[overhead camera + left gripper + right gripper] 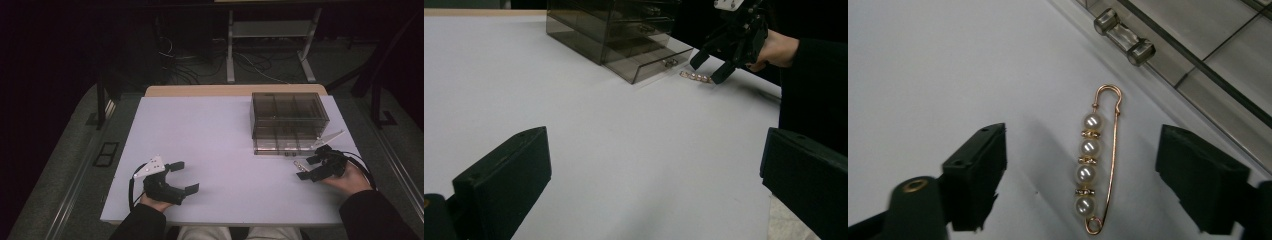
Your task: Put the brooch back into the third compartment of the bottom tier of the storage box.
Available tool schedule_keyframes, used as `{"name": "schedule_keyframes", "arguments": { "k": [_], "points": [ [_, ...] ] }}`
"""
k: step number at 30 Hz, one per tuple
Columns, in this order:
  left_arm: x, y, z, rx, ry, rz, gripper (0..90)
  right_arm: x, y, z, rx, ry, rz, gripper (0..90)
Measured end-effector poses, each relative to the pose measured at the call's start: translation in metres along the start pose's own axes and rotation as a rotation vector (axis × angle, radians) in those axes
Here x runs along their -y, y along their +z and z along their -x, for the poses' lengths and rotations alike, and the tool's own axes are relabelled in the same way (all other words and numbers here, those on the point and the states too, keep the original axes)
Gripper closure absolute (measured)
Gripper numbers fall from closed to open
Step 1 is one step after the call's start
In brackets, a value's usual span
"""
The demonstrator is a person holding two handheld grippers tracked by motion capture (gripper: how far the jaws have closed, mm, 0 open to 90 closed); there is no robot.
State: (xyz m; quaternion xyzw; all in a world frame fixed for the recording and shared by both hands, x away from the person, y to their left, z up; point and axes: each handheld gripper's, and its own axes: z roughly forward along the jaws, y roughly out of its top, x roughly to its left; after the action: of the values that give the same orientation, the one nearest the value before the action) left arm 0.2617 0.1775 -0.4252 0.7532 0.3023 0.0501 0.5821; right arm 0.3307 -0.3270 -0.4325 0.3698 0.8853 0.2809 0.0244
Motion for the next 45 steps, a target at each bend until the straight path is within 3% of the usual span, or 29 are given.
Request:
{"name": "schedule_keyframes", "arguments": {
  "k": [13, 34, 45],
  "points": [
    [0.0002, -0.0001, -0.0003, -0.004, 0.001, 0.0, 0.0, -0.001, -0.001, -0.002, 0.033, -0.037, -0.016, 43.9],
    [0.0004, 0.0003, -0.0006, 0.0, -0.003, 0.004, 0.0, -0.0022, 0.0003, -0.0019, 0.075, -0.038, -0.041, 65.3],
    [0.0005, 0.0005, -0.0006, 0.001, -0.004, 0.005, 0.0, -0.0026, 0.0006, -0.0025, 0.071, -0.04, -0.052, 70.7]
  ]
}}
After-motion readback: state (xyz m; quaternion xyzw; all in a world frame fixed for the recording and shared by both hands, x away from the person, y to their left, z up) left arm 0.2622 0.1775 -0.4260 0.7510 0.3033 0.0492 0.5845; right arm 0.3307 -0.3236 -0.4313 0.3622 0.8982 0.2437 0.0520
